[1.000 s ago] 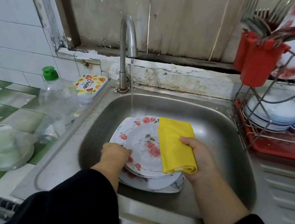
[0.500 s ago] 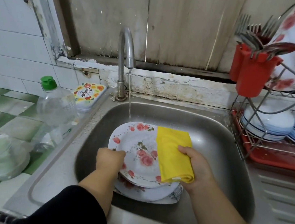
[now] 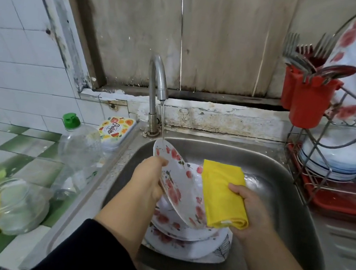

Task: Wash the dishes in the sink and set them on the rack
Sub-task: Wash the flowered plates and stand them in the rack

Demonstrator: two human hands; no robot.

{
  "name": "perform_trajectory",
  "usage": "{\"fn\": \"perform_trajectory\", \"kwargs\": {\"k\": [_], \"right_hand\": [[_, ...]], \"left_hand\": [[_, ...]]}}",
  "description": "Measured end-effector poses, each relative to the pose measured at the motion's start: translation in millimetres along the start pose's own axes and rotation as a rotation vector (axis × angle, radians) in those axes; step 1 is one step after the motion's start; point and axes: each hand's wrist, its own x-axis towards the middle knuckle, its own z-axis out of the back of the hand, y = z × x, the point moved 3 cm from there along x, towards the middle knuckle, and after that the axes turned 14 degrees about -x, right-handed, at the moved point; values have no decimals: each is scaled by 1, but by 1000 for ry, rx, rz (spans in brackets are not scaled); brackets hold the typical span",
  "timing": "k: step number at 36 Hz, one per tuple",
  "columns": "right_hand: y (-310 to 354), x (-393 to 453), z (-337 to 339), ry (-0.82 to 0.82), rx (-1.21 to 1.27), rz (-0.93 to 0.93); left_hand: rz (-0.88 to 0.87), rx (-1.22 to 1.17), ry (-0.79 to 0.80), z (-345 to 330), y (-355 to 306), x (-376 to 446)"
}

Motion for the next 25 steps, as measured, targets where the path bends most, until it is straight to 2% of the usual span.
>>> {"fn": "perform_trajectory", "kwargs": {"k": [6,15,25], "right_hand": [[7,-4,1,8,41,49],[13,-10,5,9,110,70],[14,-12,4,6,125,58]], "left_hand": [[-56,114,89,-22,-14,-11],[-232,229,198,-44,-28,-33],[-249,176,222,-53,-27,-34]]}}
